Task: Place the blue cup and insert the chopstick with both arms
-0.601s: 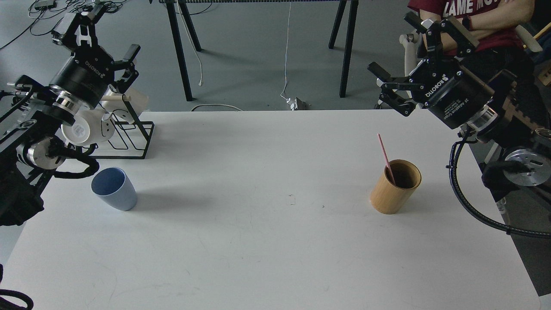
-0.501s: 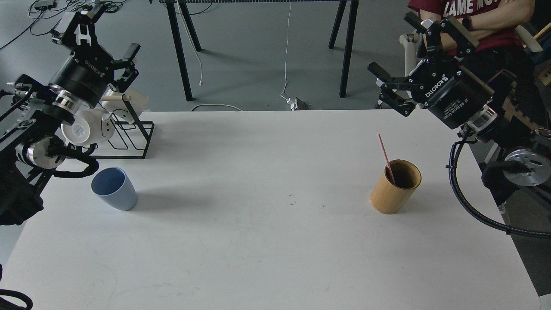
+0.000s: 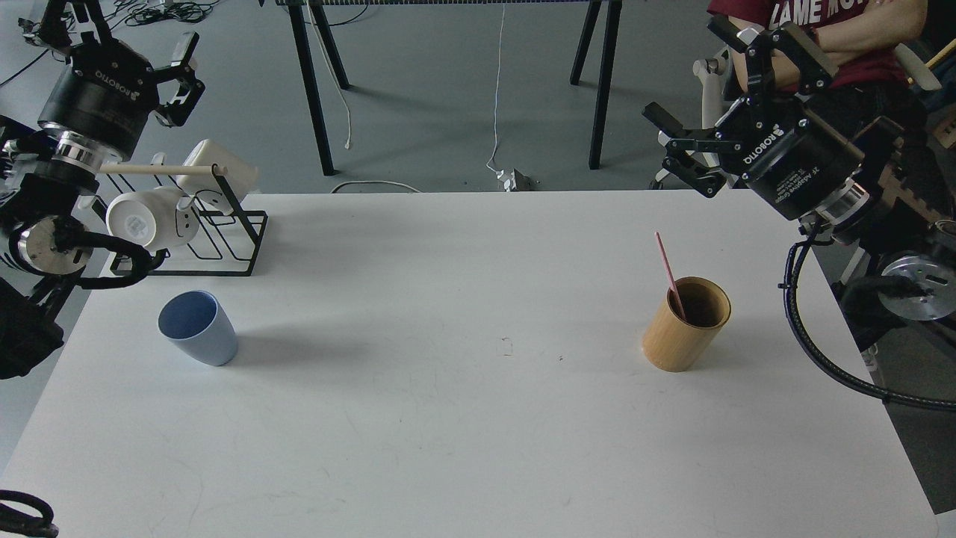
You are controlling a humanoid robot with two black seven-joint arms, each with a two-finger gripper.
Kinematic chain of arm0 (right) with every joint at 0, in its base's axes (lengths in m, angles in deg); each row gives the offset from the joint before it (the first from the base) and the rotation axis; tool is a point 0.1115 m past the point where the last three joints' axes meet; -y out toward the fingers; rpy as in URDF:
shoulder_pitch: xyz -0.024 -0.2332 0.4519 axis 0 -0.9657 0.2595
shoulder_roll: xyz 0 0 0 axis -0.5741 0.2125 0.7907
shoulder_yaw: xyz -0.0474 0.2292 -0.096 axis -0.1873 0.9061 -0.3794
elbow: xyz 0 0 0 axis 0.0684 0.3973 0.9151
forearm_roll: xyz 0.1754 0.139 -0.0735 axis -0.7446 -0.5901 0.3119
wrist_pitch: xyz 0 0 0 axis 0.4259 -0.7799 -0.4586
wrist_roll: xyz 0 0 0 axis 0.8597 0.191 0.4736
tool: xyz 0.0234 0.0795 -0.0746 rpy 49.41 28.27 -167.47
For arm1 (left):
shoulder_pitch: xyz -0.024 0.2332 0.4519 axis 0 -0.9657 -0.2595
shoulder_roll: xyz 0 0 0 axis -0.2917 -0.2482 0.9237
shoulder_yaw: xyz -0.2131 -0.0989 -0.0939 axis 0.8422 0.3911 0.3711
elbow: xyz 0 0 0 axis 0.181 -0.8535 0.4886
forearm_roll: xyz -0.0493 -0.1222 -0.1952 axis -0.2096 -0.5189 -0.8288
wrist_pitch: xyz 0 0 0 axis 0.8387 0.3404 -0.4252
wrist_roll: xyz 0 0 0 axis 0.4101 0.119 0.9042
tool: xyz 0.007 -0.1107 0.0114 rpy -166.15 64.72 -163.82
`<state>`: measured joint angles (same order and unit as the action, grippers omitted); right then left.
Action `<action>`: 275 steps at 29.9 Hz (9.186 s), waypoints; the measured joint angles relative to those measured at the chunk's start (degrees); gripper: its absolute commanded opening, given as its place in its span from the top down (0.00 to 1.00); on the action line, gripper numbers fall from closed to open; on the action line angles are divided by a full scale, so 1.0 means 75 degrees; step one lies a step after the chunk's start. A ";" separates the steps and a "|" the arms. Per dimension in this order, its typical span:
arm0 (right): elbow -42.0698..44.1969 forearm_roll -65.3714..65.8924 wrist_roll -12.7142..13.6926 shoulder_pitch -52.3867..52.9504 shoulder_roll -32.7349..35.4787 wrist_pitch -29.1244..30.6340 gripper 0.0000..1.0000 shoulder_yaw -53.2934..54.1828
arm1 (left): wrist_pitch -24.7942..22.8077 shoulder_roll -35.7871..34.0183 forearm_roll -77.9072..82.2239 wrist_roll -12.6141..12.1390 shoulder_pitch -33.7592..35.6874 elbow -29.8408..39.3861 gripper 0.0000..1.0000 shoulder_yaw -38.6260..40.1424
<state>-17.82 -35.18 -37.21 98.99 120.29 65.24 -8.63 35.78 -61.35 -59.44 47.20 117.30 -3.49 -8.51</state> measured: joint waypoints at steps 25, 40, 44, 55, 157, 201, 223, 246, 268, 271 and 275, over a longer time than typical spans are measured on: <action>0.0172 0.0036 0.0000 -0.0417 0.0308 0.0000 0.01 0.0126 | -0.0004 -0.4333 0.7853 0.0002 0.0661 0.2903 0.01 -0.1416; 0.0470 0.0037 0.0000 -0.0577 0.0316 0.0000 0.01 0.0140 | 0.0000 -0.4120 1.2735 0.0003 0.0487 0.1837 0.02 -0.3185; 0.0471 0.0037 0.0000 -0.0651 0.0345 0.0000 0.01 0.0140 | 0.0001 -0.3634 1.2753 -0.0001 0.0446 0.1109 0.03 -0.3473; 0.0466 0.0037 0.0000 -0.0882 0.0522 0.0000 0.01 0.0152 | 0.0001 -0.2881 1.2705 -0.0001 0.0415 0.0649 0.03 -0.3590; 0.2545 -0.0867 0.0000 -0.1266 0.0692 0.0000 0.01 0.1248 | -0.0001 0.3367 1.2620 0.0000 0.3388 -0.1013 0.95 -0.6379; 0.2616 -0.0866 0.0000 -0.1500 0.0693 0.0000 0.01 0.1265 | 0.0000 0.4330 1.1358 0.0001 0.3502 -0.1784 0.26 -0.6984; 0.2200 0.1972 0.0000 -0.0952 0.1189 -0.1200 0.01 0.1201 | 0.0000 0.1971 0.6605 -0.0002 0.2728 -0.0764 0.08 -0.3480; 0.0291 1.0213 -0.0001 -0.1125 0.1422 -0.6425 0.02 -0.0079 | 0.0001 0.1375 0.3232 -0.0001 0.1849 -0.0817 0.05 -0.2123; 0.1567 1.2042 0.0002 -0.0475 0.0015 -0.6610 0.03 -0.2055 | -0.0001 0.1392 0.3163 0.0000 0.1563 -0.0863 0.04 -0.2111; 0.1903 1.2046 0.0002 -0.0351 -0.0298 -0.6723 0.05 -0.2388 | -0.0001 0.1388 0.3162 0.0000 0.1549 -0.0863 0.04 -0.2110; 0.2376 1.2049 0.0001 -0.0283 -0.0786 -0.6858 0.10 -0.2598 | -0.0001 0.1385 0.3162 0.0000 0.1506 -0.0915 0.03 -0.2110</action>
<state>0.00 55.19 -37.20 96.87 114.39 13.81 -28.12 35.78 -50.96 -35.72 47.20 128.60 -10.35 -24.34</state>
